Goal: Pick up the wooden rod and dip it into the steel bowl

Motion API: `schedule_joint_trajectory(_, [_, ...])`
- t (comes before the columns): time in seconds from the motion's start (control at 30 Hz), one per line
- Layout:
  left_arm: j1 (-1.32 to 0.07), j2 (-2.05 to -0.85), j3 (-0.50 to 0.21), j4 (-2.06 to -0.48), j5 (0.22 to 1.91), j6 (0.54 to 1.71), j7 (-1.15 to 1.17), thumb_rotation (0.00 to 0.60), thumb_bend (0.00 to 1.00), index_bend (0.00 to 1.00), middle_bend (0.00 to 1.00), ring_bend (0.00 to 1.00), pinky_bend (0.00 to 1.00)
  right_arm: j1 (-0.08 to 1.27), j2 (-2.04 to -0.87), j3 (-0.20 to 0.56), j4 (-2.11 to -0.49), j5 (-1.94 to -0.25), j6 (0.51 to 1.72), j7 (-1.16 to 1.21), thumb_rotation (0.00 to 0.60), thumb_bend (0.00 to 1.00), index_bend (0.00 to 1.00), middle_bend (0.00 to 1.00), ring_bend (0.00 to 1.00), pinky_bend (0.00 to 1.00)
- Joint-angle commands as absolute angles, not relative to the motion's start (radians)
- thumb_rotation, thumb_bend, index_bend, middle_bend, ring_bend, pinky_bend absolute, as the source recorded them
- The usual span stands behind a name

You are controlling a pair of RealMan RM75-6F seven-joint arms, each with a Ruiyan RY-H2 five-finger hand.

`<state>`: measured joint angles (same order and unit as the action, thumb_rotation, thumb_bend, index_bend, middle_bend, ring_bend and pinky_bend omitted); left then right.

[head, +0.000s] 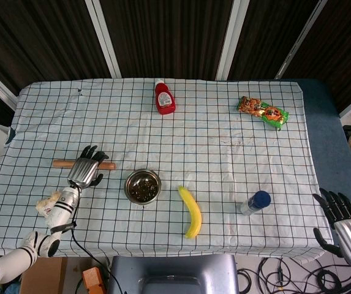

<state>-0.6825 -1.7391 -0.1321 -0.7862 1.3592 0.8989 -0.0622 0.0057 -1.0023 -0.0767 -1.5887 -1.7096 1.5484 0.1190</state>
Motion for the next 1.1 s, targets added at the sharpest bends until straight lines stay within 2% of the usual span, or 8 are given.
schedule_joint_trajectory(0.03, [-0.684,-1.745,-0.132,-0.774,1.356,0.898,-0.050,0.600,0.40,0.27,0.21,0.00,0.00,0.006,-1.002,-0.076,-1.587,-1.711,1.550,0.120,0.600,0.37,0.00,0.00,0.00,0.00])
schedule_joint_trajectory(0.23, [-0.686,-1.776,-0.136,-0.715,1.342,0.903,0.001,0.600,0.40,0.28,0.28,0.02,0.00,0.007,-1.002,-0.077,-1.588,-1.712,1.545,0.118,0.600,0.37,0.00,0.00,0.00,0.00])
schedule_joint_trajectory(0.57, [-0.693,-1.830,-0.139,-0.628,1.329,0.890,0.034,0.600,0.40,0.38,0.39,0.12,0.00,0.005,-1.000,-0.075,-1.589,-1.706,1.547,0.120,0.600,0.37,0.00,0.00,0.00,0.00])
schedule_joint_trajectory(0.73, [-0.699,-1.849,-0.136,-0.594,1.335,0.882,0.018,0.600,0.40,0.50,0.44,0.16,0.00,0.006,-1.000,-0.074,-1.589,-1.705,1.546,0.120,0.600,0.37,0.00,0.00,0.00,0.00])
schedule_joint_trajectory(0.83, [-0.702,-1.863,-0.137,-0.575,1.342,0.896,-0.003,0.600,0.41,0.61,0.51,0.20,0.00,0.007,-1.000,-0.074,-1.590,-1.704,1.544,0.119,0.600,0.37,0.00,0.00,0.00,0.00])
schedule_joint_trajectory(0.93, [-0.702,-1.882,-0.139,-0.549,1.354,0.936,-0.013,0.600,0.47,0.69,0.59,0.24,0.00,0.007,-1.000,-0.074,-1.590,-1.704,1.544,0.120,0.600,0.37,0.00,0.00,0.00,0.00])
schedule_joint_trajectory(1.1, [-0.696,-1.888,-0.169,-0.570,1.374,1.065,-0.154,0.600,0.50,0.72,0.61,0.28,0.00,0.007,-0.999,-0.074,-1.589,-1.705,1.544,0.122,0.600,0.37,0.00,0.00,0.00,0.00])
